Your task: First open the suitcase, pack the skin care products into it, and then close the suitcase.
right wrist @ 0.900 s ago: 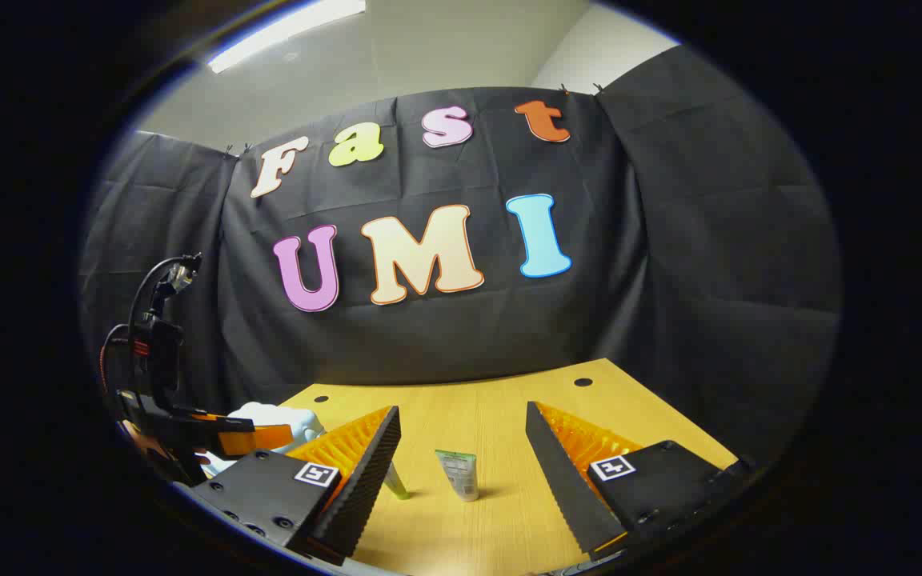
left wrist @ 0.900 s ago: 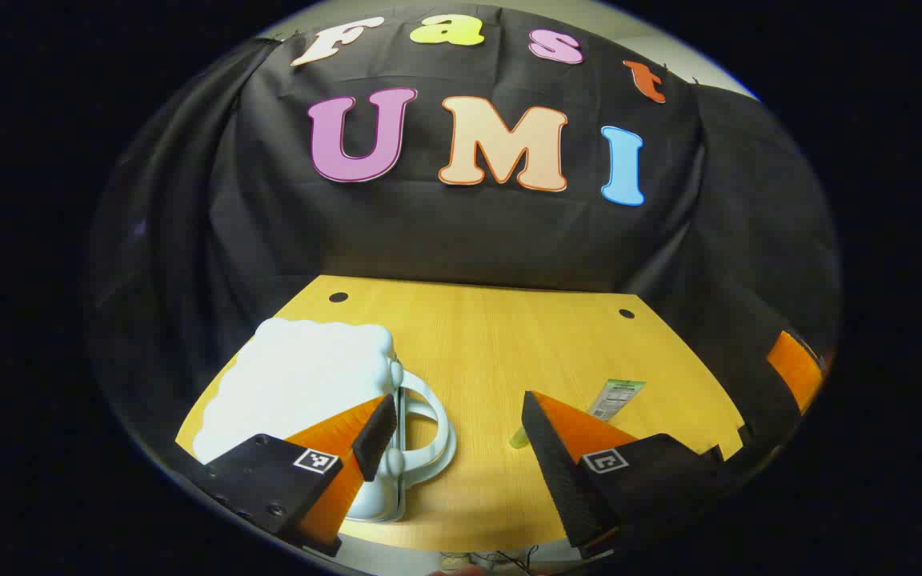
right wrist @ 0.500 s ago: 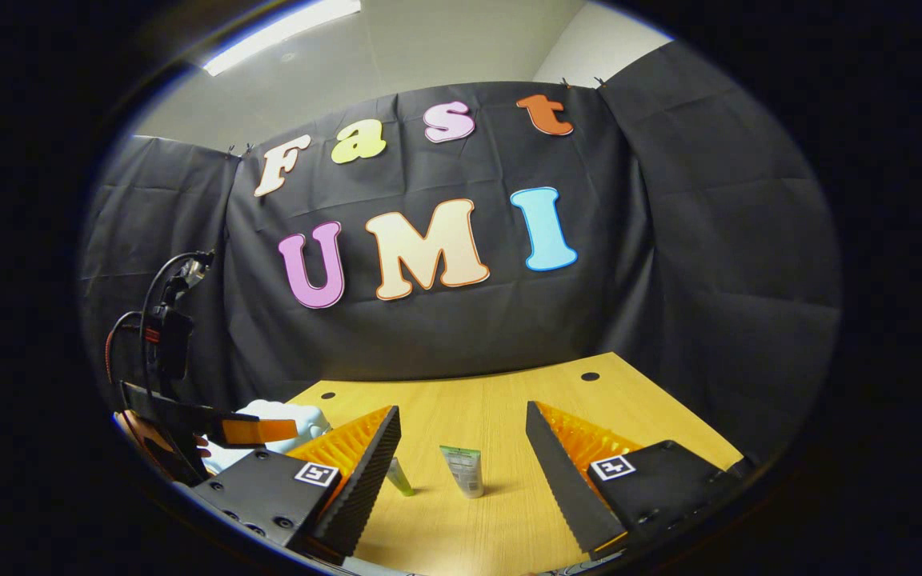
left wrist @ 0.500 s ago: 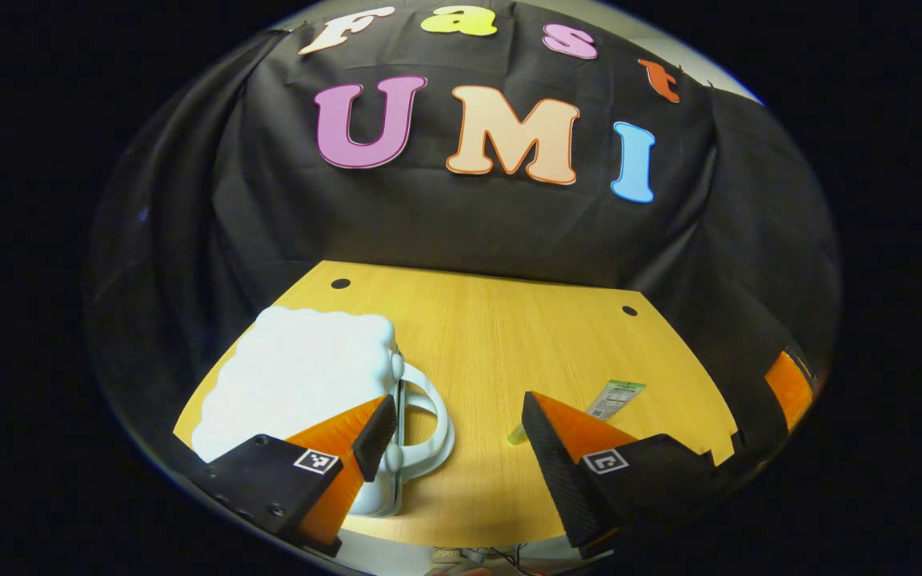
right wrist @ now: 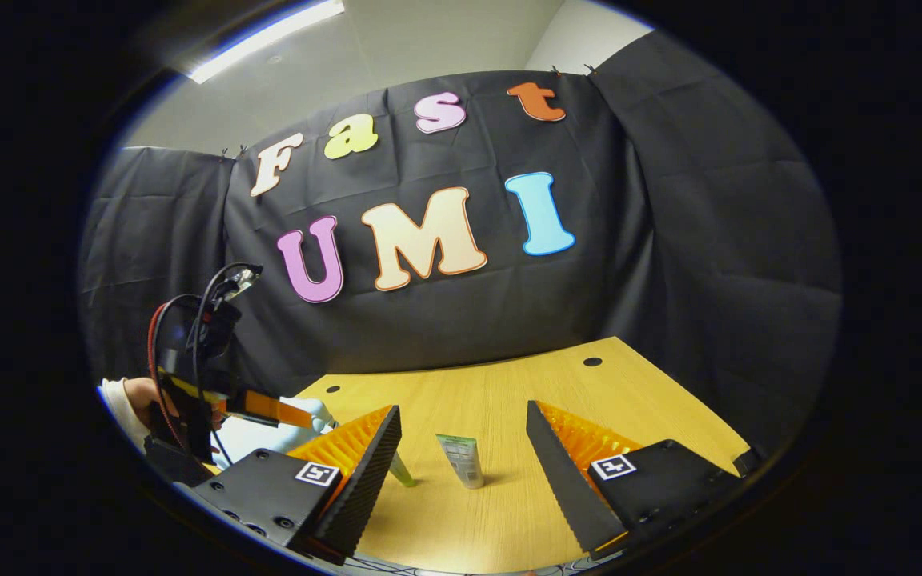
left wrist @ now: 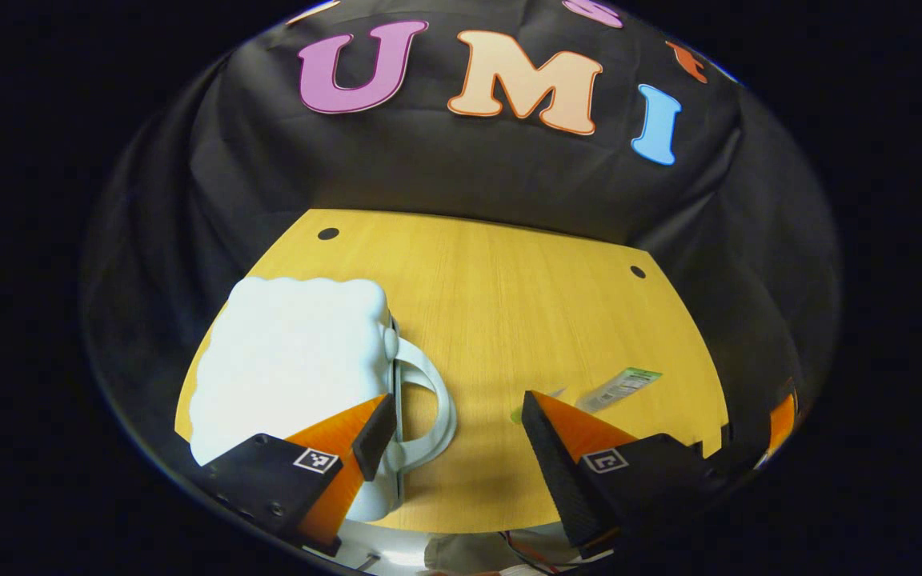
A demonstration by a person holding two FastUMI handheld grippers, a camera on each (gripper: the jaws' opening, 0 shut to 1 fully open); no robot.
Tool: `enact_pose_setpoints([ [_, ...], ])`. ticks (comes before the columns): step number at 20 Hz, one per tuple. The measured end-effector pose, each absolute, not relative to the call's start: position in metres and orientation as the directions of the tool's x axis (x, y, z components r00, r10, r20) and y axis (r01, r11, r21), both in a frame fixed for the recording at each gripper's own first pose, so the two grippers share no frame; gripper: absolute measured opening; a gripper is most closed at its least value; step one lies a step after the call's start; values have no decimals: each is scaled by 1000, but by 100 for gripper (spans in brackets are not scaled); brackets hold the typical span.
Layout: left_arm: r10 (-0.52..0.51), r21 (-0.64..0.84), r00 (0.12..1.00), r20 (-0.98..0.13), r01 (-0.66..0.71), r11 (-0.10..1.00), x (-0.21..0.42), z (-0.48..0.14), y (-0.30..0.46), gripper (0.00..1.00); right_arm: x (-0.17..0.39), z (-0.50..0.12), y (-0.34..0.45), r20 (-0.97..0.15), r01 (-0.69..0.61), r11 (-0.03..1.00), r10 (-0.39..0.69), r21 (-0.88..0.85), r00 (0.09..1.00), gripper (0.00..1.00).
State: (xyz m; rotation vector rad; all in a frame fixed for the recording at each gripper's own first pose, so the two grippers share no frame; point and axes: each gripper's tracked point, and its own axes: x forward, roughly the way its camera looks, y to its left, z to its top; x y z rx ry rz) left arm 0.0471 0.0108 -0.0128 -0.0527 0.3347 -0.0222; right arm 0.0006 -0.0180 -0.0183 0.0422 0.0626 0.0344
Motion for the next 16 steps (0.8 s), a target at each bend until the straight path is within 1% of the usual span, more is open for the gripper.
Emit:
enact_pose_setpoints([
  [2,-30,-52,917,-398,10,999,63,-27,13,95,0,-20,-21,-68,-36,998,39,44,997,98],
  [5,-82,-125,849,-521,19,992,77,-51,5,94,0,-20,-26,-70,-38,999,39,26,997,98],
  [6,-88,-141,834,-544,13,990,82,-55,4,93,0,-20,-28,-74,-39,999,40,21,996,98],
  [8,-67,-137,809,-583,-17,990,90,-65,10,88,-1,-23,-32,-82,-34,999,36,16,996,98],
  [9,-56,-132,800,-598,-29,991,94,-66,13,89,-1,-25,-35,-87,-32,999,33,17,996,98],
  [11,-41,-126,777,-628,-50,991,101,-71,16,87,0,-31,-40,-101,-23,1000,25,18,995,98],
  [12,-37,-126,763,-645,-58,990,105,-75,17,84,1,-33,-43,-107,-17,1000,18,15,994,98],
  [13,-35,-127,750,-661,-67,990,107,-79,18,87,1,-35,-45,-110,-13,1000,14,10,994,98],
  [14,-32,-127,737,-675,-73,989,110,-82,18,79,2,-37,-47,-115,-10,1000,11,5,993,94],
  [15,-24,-123,724,-689,-84,989,113,-85,18,75,4,-38,-48,-118,-9,1000,10,5,993,98],
  [16,-10,-113,708,-706,-99,989,115,-89,20,70,5,-37,-49,-121,-9,1000,9,5,993,98],
])
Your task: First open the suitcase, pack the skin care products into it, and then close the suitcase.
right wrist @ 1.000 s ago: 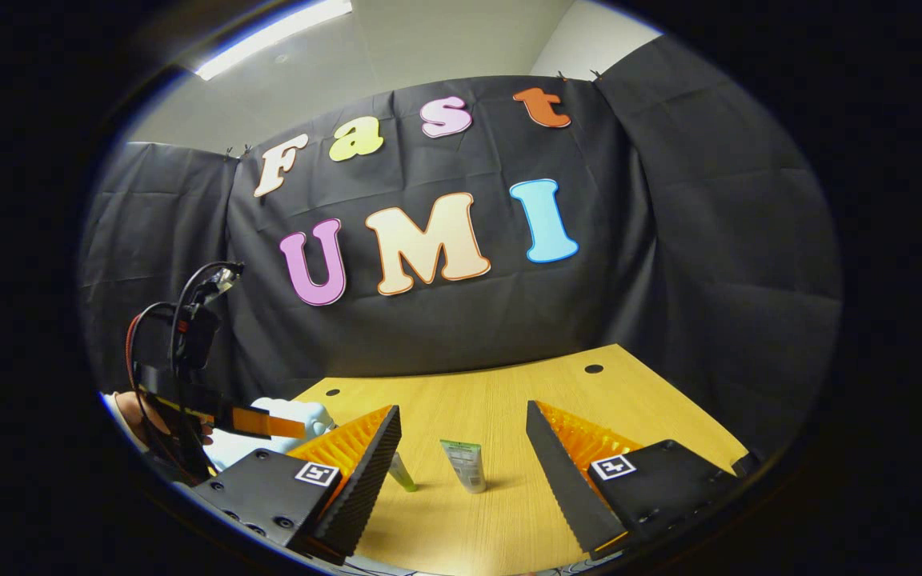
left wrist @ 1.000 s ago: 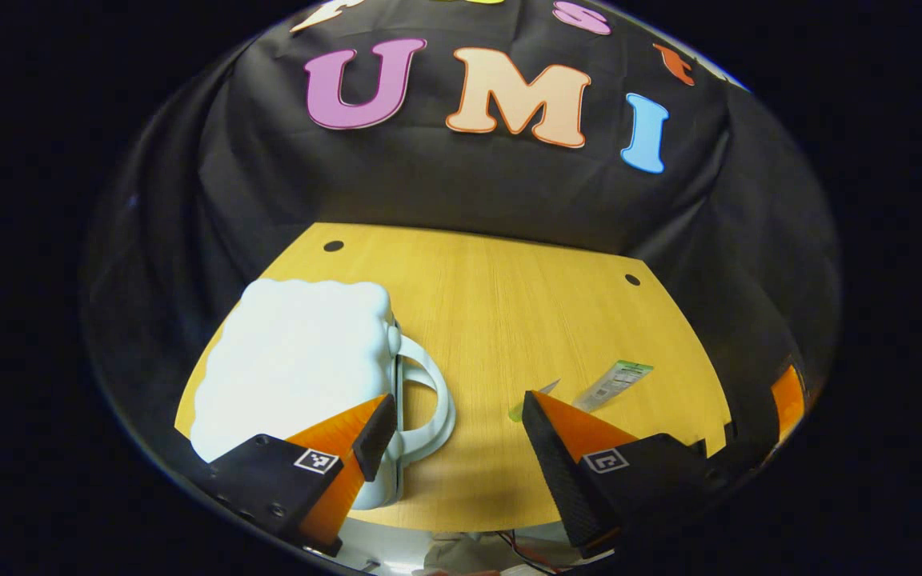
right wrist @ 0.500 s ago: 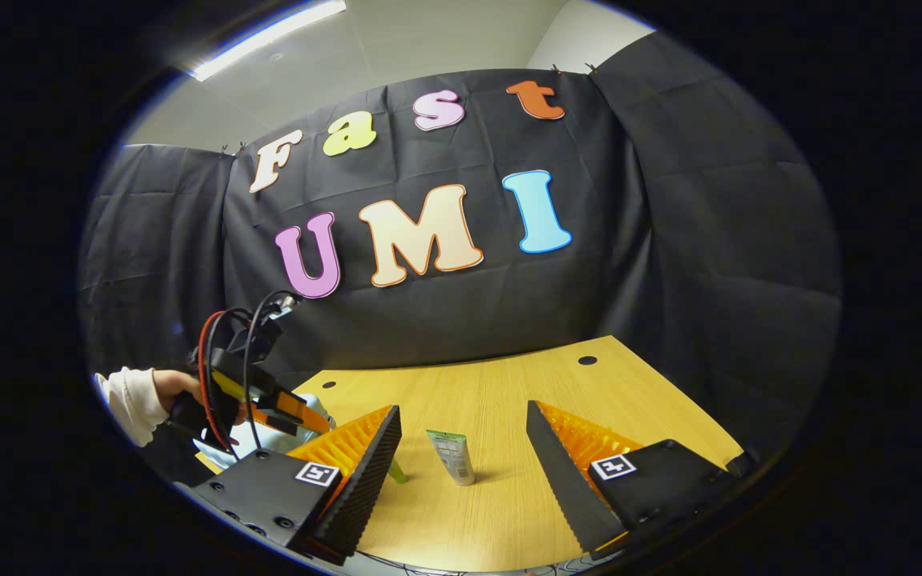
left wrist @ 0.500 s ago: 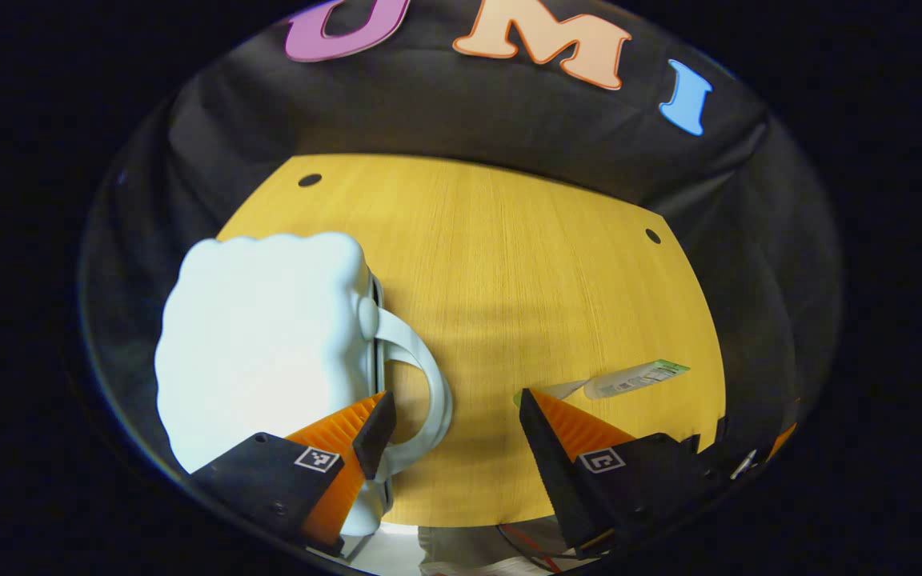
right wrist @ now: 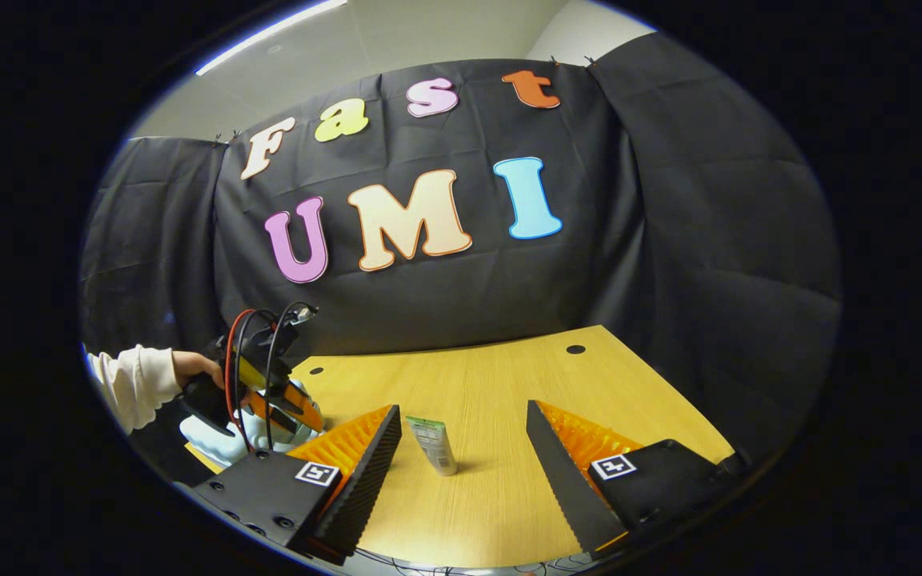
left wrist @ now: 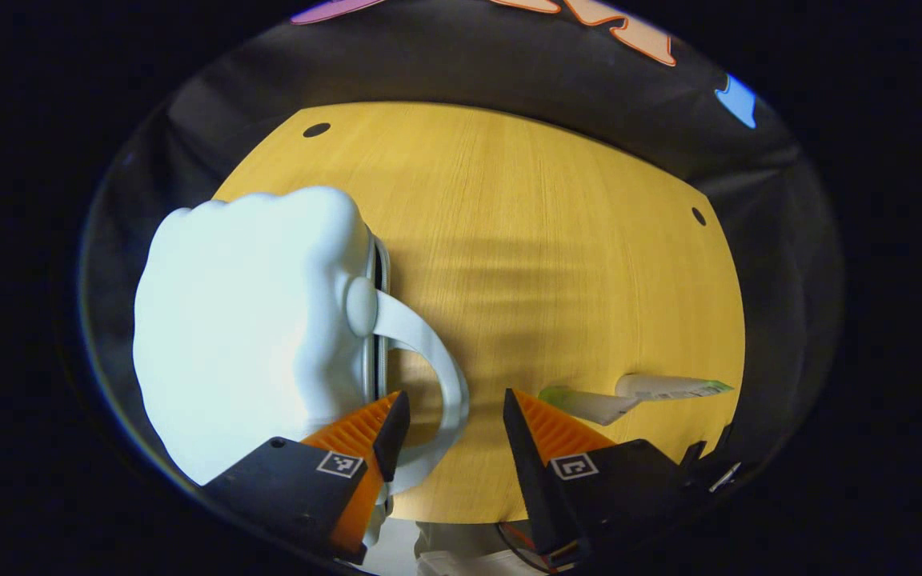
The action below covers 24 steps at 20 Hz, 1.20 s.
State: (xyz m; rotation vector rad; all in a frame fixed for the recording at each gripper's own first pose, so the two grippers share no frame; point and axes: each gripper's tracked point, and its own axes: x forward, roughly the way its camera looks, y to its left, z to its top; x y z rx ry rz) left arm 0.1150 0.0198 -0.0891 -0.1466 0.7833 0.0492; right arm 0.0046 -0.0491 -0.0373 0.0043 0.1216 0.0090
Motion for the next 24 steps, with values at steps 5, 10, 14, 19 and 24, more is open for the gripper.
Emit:
enact_pose_setpoints([
  [5,24,-81,652,-758,-130,988,127,-108,23,63,10,-47,-57,-146,-3,1000,1,-13,989,98],
  [10,34,-83,609,-793,-163,983,136,-126,30,31,13,-46,-67,-153,11,1000,-13,-16,988,98],
  [14,-1,-114,602,-799,-150,982,138,-127,23,11,15,-46,-76,-155,28,1000,-30,-13,987,98],
  [19,14,-69,622,-783,-108,992,135,-115,19,5,15,-51,-76,-163,30,999,-32,-16,986,98],
  [24,-59,-182,680,-731,-111,977,129,-68,7,6,12,-57,-70,-173,16,1000,-20,-21,985,98],
])
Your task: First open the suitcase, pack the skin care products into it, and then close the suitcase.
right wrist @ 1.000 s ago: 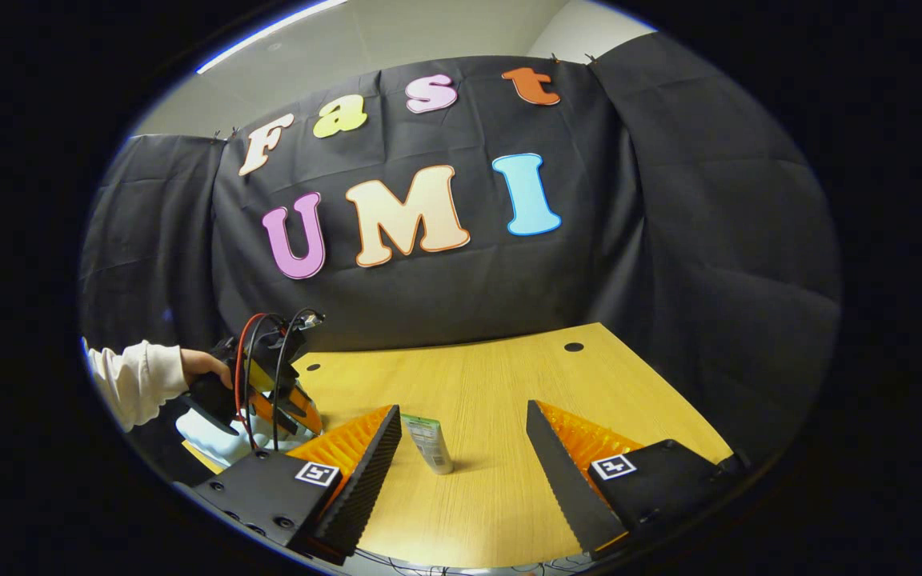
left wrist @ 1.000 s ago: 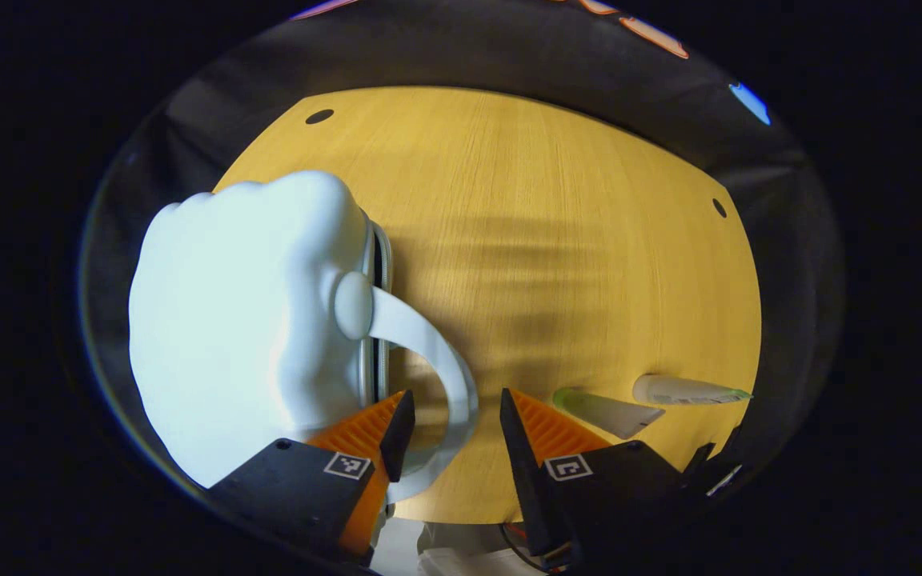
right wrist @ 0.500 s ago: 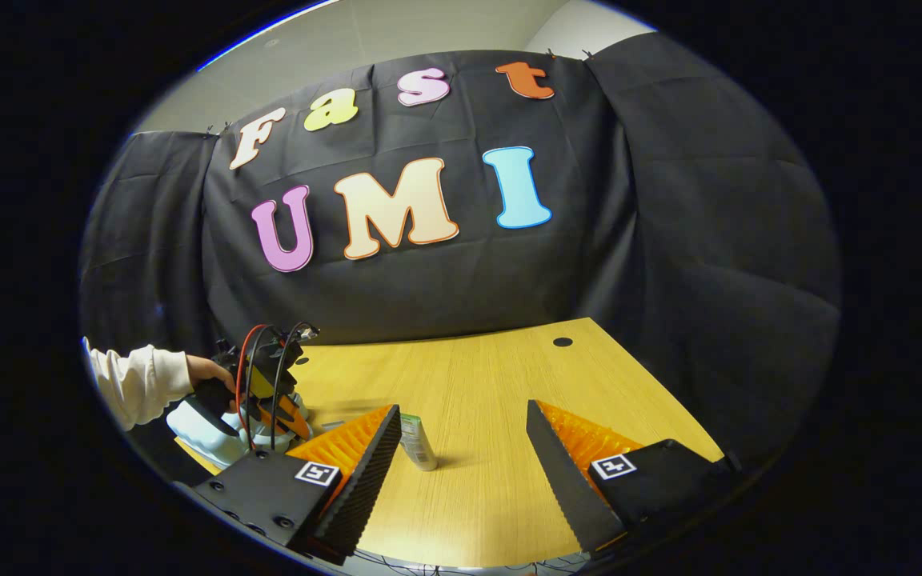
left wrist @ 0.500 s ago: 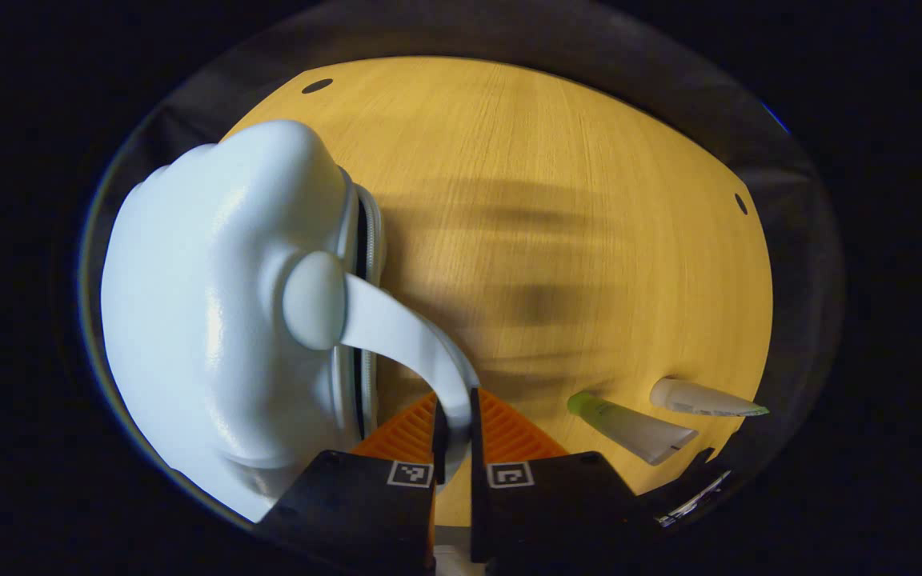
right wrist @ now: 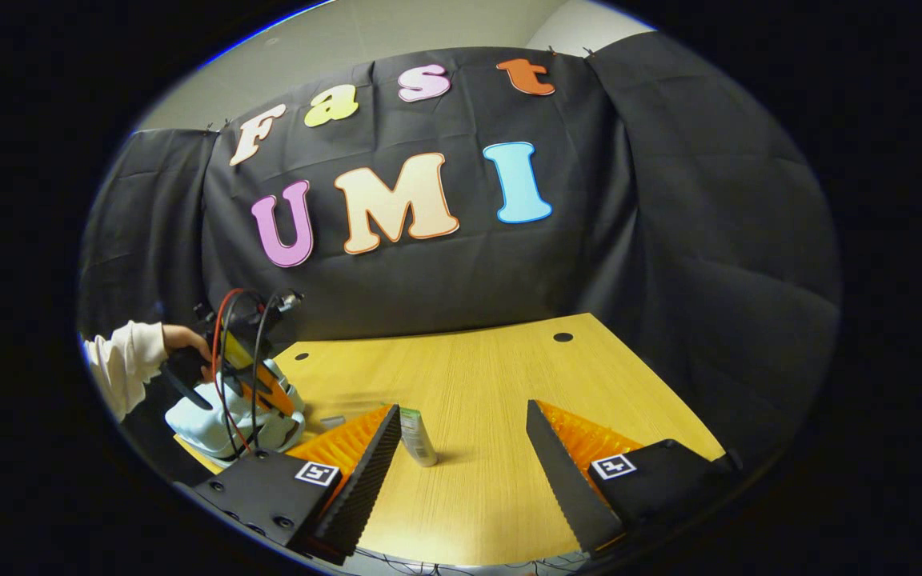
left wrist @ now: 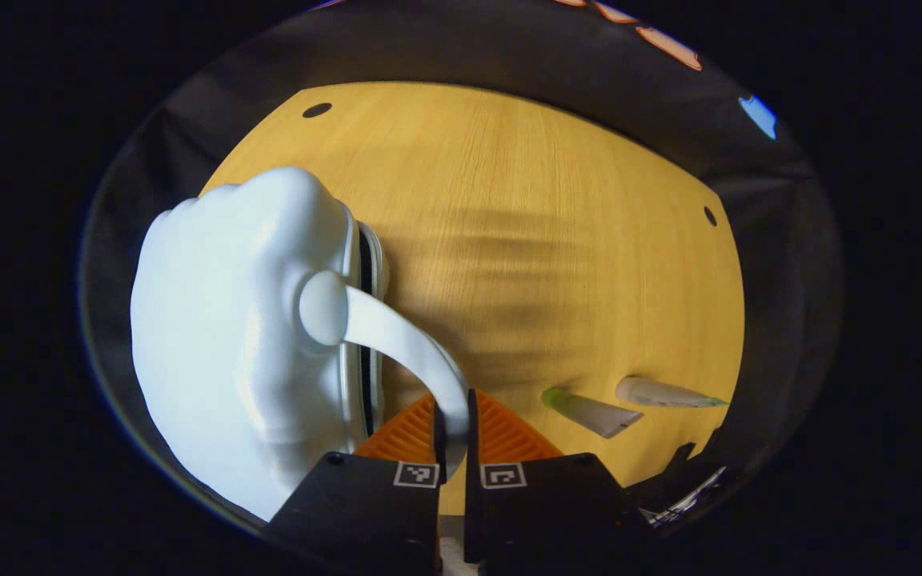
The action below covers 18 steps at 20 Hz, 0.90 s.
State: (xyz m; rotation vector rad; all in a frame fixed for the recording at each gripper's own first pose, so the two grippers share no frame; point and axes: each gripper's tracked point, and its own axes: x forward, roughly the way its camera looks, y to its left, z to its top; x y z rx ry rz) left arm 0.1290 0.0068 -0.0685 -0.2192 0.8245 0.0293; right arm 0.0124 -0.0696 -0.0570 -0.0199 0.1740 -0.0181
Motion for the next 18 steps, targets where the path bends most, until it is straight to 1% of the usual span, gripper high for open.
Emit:
enact_pose_setpoints([
  [7,-78,-230,766,-638,-92,969,97,-2,22,5,4,-57,-61,-161,1,999,-7,-33,987,98],
  [9,-70,-231,792,-607,-91,969,84,19,30,5,1,-57,-57,-159,-4,999,-2,-39,987,98],
  [13,-24,-229,841,-540,-119,966,56,57,59,5,-5,-56,-45,-149,-20,999,15,-31,989,98],
  [18,44,-234,876,-479,-176,956,18,91,120,5,-4,-57,-24,-146,-49,998,44,-34,988,98],
])
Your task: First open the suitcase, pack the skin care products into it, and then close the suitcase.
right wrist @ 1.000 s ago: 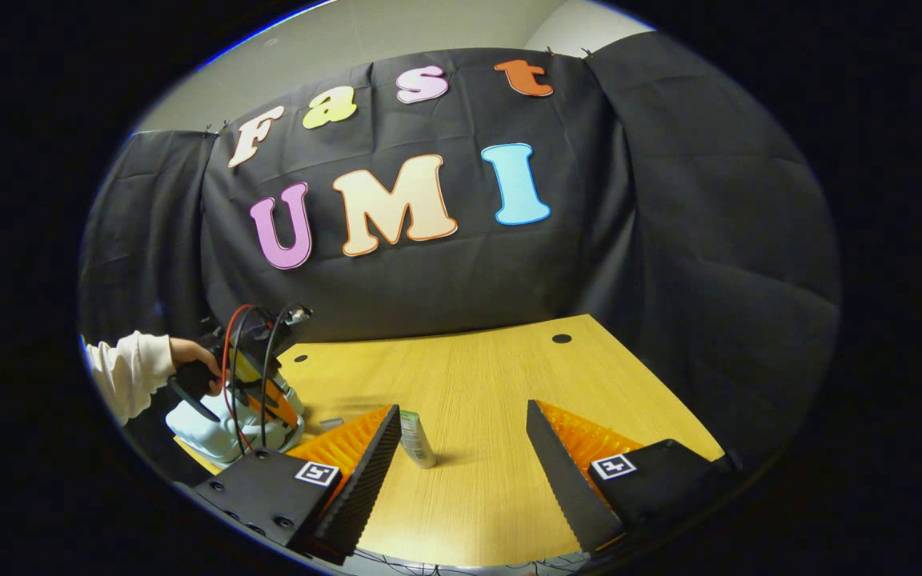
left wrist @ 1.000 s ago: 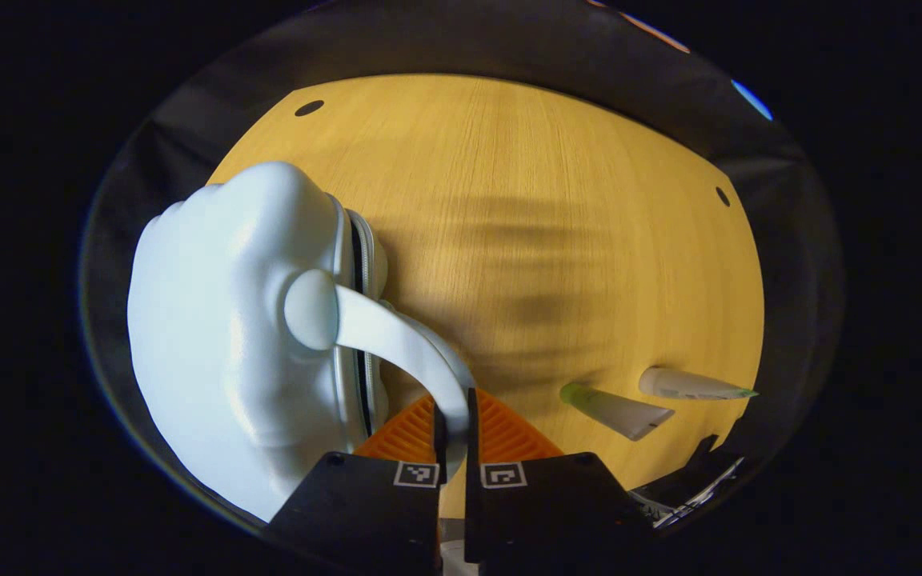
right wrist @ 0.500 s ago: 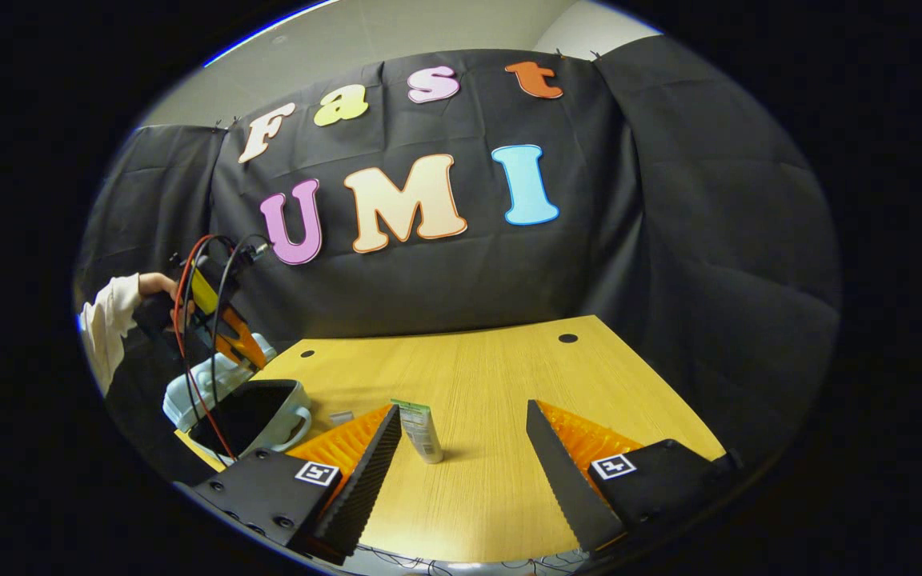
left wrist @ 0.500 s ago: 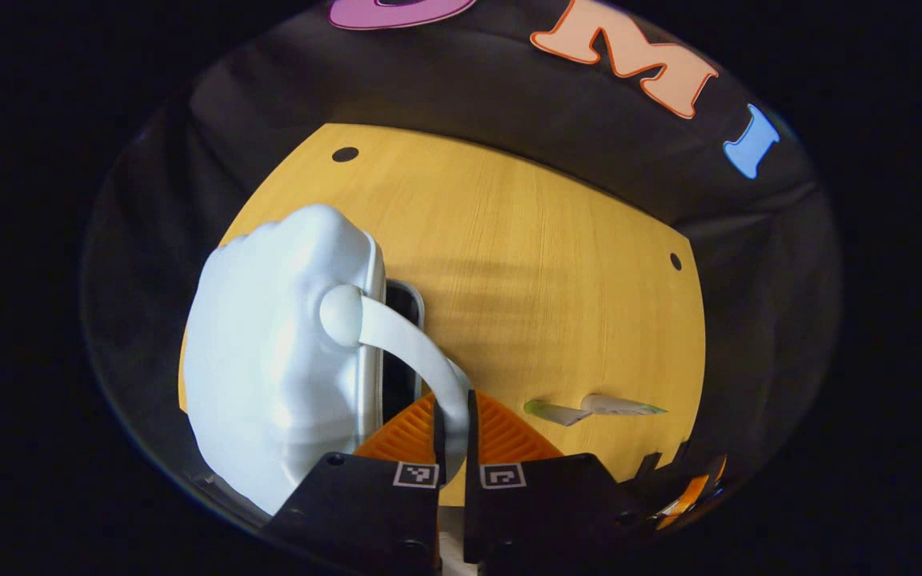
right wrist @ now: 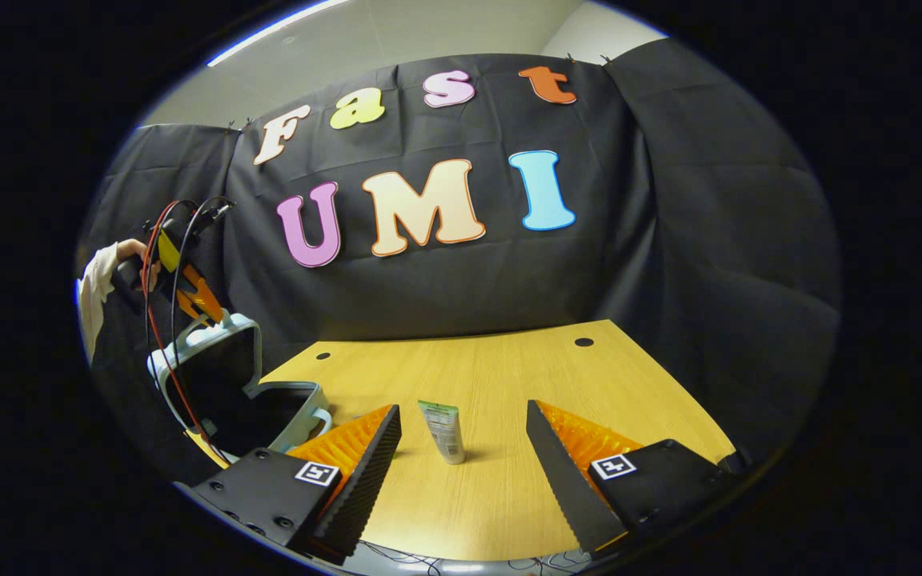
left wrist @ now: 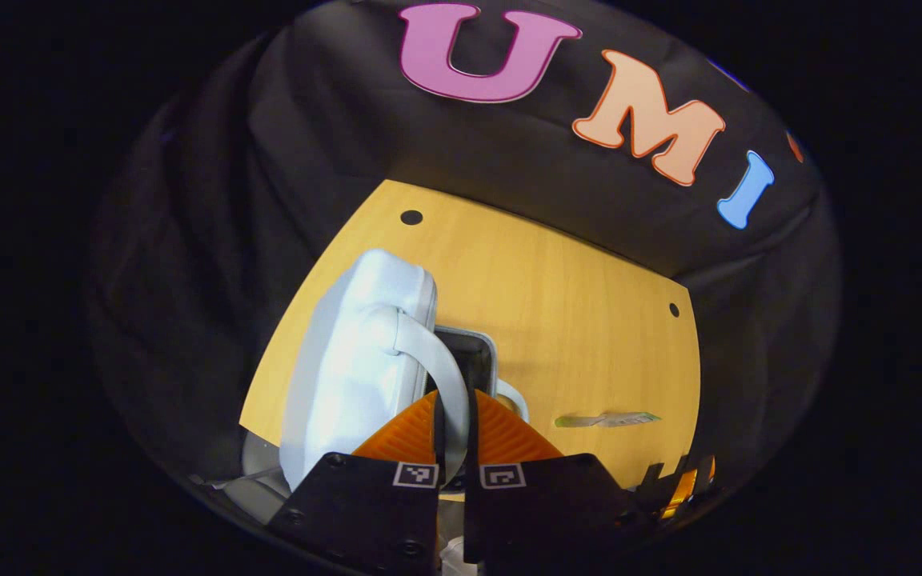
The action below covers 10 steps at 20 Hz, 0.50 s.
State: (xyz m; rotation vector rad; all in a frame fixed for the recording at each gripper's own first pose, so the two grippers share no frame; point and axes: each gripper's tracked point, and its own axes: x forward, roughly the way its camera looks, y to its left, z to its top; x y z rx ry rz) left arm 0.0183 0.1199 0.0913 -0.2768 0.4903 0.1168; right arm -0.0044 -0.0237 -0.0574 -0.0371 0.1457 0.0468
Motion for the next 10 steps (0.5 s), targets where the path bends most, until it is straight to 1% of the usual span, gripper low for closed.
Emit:
enact_pose_setpoints([
  [7,147,-221,887,-438,-265,939,-20,105,204,5,0,-62,16,-153,-94,994,85,-51,985,98],
  [10,197,-211,881,-430,-310,927,-32,102,242,5,5,-68,32,-155,-102,993,93,-52,984,98],
])
